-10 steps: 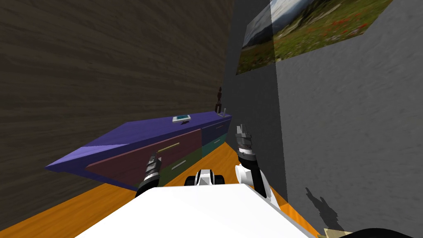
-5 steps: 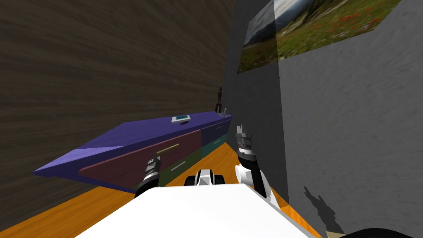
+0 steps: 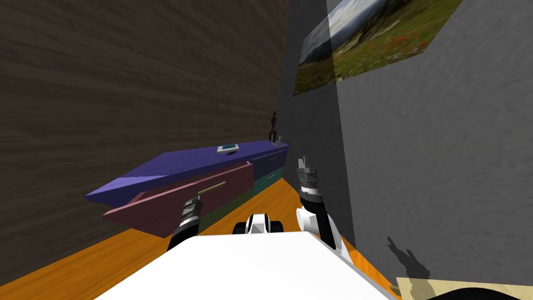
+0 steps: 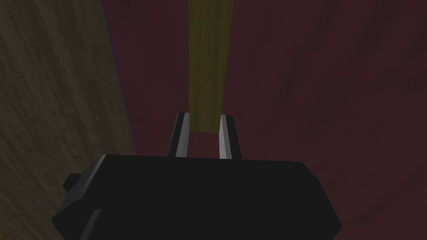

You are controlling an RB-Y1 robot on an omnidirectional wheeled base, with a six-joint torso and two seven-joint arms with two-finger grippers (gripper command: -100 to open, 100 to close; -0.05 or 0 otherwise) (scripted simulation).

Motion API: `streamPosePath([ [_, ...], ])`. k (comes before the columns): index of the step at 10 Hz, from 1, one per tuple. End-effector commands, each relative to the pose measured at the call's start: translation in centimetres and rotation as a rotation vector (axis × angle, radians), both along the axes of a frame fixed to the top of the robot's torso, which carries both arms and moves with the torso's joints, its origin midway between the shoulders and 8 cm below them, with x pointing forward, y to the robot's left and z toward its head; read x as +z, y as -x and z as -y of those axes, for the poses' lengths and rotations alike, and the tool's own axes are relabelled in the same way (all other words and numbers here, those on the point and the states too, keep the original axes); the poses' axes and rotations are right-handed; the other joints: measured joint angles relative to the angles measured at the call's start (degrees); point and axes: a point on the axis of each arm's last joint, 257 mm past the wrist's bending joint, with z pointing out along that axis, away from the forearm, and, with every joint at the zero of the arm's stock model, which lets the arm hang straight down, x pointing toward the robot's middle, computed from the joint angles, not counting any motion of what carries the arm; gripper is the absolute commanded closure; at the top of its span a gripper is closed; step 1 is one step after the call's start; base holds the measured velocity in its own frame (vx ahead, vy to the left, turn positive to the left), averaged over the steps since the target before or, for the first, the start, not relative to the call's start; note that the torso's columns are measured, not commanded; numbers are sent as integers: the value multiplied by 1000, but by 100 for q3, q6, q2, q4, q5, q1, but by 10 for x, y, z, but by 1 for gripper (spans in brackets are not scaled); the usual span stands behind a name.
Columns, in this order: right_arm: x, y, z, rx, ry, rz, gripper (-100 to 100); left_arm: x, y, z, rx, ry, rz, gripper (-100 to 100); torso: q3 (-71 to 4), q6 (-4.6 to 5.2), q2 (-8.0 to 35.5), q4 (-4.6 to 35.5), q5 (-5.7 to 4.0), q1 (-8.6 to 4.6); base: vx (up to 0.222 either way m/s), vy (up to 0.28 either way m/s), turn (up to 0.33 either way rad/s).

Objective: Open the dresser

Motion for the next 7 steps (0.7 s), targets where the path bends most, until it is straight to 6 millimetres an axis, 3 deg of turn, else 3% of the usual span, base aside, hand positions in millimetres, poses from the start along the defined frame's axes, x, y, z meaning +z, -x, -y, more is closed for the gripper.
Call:
streamPosePath([
  [1, 0, 0, 0, 0, 0, 0, 0, -3, 2, 2, -2, 4, -10, 100, -16, -1, -25, 4, -11, 11, -99, -55, 9],
  [5, 0, 0, 0, 0, 0, 0, 0, 0, 2, 2, -5, -1, -6, 100, 2, 4, -2, -2, 2, -6, -148, -109, 18],
  [6, 0, 0, 0, 0, 0, 0, 0, 9, -1, -5, -5, 0, -11, -100, -21, 5, -32, 4, -11, 12, -35, -43, 10],
  [7, 0, 0, 0, 0, 0, 0, 0, 15, -4, -9, -5, -1, -11, -100, -25, 3, -31, 6, -19, 1, -19, -49, 12],
])
